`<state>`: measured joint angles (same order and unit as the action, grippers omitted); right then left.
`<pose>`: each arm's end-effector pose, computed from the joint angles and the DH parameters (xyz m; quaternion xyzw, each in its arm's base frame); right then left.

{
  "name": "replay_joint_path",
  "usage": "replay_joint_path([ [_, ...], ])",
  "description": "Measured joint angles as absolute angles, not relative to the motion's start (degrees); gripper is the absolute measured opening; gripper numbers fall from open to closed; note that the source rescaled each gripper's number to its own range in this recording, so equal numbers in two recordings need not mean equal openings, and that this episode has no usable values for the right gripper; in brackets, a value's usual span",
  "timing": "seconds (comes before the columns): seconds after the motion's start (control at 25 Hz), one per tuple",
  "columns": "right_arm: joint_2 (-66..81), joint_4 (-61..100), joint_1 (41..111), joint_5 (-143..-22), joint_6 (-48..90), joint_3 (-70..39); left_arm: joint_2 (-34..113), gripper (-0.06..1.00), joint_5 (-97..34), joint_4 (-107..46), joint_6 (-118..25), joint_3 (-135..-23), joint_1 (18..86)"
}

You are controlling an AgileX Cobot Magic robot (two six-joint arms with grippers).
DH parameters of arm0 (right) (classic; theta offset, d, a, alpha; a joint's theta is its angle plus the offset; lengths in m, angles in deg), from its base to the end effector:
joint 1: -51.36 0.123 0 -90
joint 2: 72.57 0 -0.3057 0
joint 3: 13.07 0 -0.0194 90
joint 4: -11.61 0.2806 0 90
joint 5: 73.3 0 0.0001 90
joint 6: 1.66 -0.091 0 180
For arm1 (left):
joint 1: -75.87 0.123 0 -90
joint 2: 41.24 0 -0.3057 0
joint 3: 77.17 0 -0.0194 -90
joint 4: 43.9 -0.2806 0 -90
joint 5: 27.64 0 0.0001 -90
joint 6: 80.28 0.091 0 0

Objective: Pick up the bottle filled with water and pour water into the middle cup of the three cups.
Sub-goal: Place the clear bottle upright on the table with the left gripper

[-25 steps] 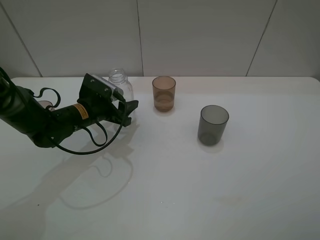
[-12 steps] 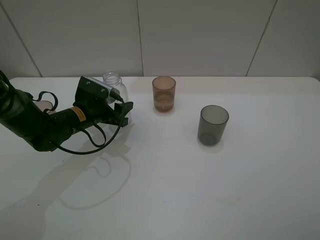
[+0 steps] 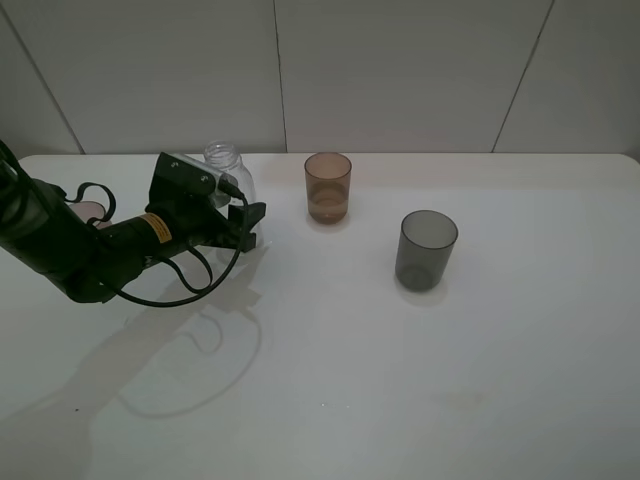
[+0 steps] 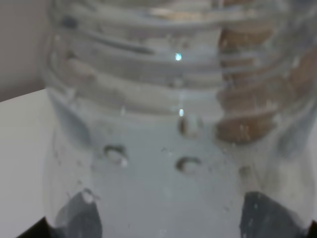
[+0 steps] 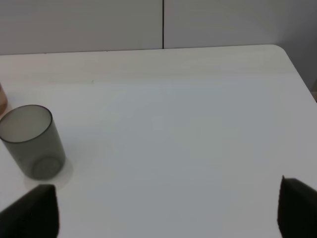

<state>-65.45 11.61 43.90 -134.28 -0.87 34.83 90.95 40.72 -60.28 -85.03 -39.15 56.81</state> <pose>-0.0028 0.0004 0.2977 0.0493 0.8466 -0.0381 0.5285 0.3304 -0.1394 0.0569 0.2190 0.7469 -0.1969 0.5961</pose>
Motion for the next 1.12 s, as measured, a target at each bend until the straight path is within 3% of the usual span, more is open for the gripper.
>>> replay_joint_path([
  [0.32, -65.45, 11.61, 43.90, -134.28, -0.87, 34.83, 90.95, 0.09, 40.72, -60.28, -85.14, -39.15, 56.81],
  [0.36, -65.45, 11.61, 43.90, -134.28, -0.87, 34.83, 90.95, 0.14, 40.76, -60.28, -85.14, -39.15, 56.81],
  [0.52, -65.45, 11.61, 43.90, -134.28, -0.87, 34.83, 90.95, 0.70, 41.09, -61.38, -85.16, -39.15, 56.81],
  [0.6, -65.45, 11.61, 43.90, -134.28, -0.87, 34.83, 90.95, 0.83, 41.15, -61.50, -85.16, -39.15, 56.81],
  [1.12, -65.45, 11.61, 43.90, -134.28, -0.87, 34.83, 87.04, 0.91, 41.15, -61.70, -85.39, -39.09, 57.32],
])
